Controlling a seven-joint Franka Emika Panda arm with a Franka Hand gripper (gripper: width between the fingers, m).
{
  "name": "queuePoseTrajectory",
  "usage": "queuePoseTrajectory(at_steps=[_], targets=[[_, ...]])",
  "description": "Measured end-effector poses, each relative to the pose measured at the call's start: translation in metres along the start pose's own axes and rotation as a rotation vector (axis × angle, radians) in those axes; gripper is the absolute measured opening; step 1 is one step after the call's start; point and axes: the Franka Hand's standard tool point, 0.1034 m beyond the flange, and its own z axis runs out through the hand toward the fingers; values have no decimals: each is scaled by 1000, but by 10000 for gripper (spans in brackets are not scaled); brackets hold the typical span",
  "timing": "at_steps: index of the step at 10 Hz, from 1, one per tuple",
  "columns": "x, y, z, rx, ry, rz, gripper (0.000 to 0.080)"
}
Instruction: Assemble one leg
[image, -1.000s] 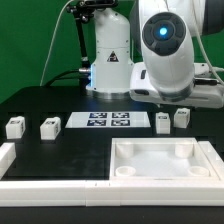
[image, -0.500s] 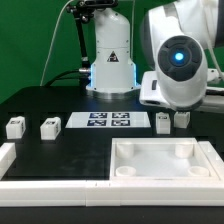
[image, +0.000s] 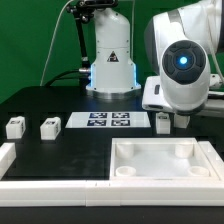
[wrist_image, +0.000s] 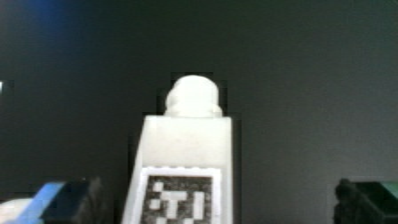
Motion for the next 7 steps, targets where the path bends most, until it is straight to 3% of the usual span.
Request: queuePoseTrajectory(at_steps=[1,2,3,5,7], targets=[[0,0,0,-1,-1,1,649],[0,-1,0,0,0,0,526],[0,0,0,0,0,0,526],[0,0,0,-1,0,0,286],[0,0,0,-1,0,0,288]])
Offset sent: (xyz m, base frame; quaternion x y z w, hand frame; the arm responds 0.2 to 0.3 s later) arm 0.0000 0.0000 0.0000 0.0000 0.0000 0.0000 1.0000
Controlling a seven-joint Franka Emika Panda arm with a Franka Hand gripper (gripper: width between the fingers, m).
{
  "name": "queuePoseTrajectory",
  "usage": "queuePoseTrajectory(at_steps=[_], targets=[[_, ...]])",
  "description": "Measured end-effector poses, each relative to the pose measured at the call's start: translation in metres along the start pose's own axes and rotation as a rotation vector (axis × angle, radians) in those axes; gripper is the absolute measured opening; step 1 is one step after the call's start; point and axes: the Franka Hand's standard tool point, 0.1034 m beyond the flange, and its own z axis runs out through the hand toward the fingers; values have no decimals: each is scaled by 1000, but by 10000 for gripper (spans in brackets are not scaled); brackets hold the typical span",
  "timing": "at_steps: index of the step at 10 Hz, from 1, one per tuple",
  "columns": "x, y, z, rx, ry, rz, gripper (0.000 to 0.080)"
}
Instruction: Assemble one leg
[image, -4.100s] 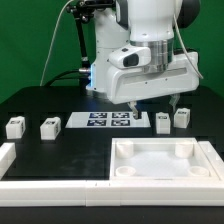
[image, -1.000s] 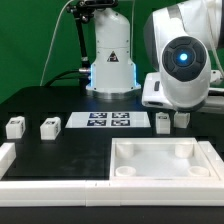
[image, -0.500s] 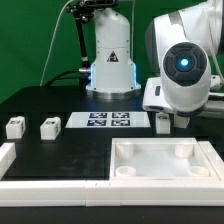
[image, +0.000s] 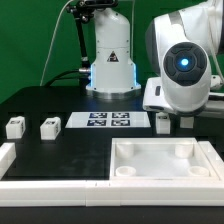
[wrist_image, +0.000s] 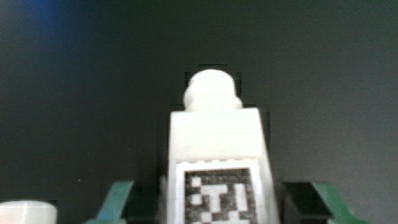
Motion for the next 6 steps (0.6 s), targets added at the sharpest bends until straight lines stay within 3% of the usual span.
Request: queuePoseTrajectory(at_steps=[5,6], targets=[[0,0,-1,1,1,0,288],[-5,1,-9,-6,-15,-9,288]])
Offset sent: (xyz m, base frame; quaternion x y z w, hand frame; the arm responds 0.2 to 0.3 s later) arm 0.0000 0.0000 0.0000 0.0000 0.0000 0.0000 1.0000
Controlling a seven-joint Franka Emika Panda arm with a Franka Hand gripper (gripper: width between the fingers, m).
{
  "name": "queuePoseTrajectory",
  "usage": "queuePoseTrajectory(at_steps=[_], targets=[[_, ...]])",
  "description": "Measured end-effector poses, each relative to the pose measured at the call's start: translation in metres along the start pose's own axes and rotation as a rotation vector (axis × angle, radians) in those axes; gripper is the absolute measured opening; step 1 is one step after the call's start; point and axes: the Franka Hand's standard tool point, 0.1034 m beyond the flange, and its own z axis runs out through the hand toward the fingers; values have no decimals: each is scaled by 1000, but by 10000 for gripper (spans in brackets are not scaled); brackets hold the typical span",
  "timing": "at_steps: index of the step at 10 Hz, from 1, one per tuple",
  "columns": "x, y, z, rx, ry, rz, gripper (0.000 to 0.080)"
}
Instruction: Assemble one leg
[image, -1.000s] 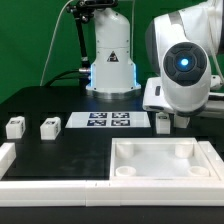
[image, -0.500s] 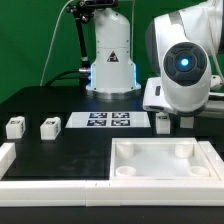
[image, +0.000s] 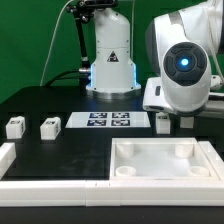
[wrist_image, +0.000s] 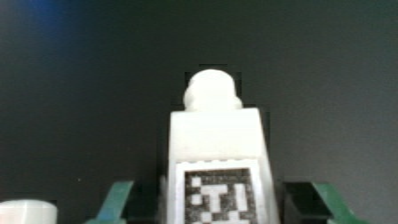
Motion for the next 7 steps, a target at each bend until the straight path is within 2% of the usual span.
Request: queuePoseTrajectory(at_steps=[2,4,7], targets=[[-14,3,-32,5,-7,-9,290],[-19,9,-52,23,-15,0,290],[-18,9,-53,25,-11,0,290]])
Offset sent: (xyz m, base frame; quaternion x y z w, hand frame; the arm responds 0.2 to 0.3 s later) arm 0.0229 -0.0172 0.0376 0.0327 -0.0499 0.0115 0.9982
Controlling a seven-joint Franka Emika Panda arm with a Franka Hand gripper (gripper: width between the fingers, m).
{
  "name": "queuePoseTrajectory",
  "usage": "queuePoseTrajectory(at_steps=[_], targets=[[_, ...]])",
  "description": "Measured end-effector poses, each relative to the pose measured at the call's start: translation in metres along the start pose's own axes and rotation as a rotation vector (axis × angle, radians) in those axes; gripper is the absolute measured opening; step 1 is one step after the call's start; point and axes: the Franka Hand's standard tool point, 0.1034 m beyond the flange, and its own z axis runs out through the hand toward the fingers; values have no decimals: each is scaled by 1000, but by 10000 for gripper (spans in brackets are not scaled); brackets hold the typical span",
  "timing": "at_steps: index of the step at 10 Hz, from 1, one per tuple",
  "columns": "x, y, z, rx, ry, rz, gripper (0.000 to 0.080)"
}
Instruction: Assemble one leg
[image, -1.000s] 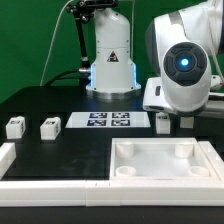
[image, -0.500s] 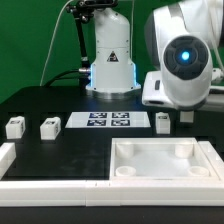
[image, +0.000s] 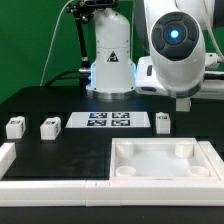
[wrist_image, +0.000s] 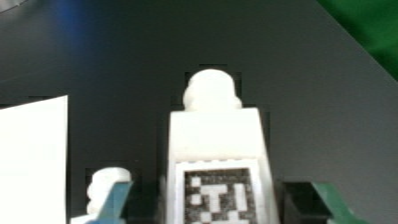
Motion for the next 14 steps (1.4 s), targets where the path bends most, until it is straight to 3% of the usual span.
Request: queuePoseTrajectory(at_steps=[1,4,6,7,9,10,11,13,14], targets=[[10,-6,-6,18,121,-5,290],[14,-6,-13,28,349,-31,290],[11,-6,-32,17,522,-64,290],[7,-4,-37,12,549,-71,290],[1,-4,-66,-5,697,-113,290],[-2,-5,-75,1,724,-117,290],[3,-11,-81,32,830,-117,290],[0,-14,-74,46,946,-137,290],[2,-21,-79,83,1050,-146,290]])
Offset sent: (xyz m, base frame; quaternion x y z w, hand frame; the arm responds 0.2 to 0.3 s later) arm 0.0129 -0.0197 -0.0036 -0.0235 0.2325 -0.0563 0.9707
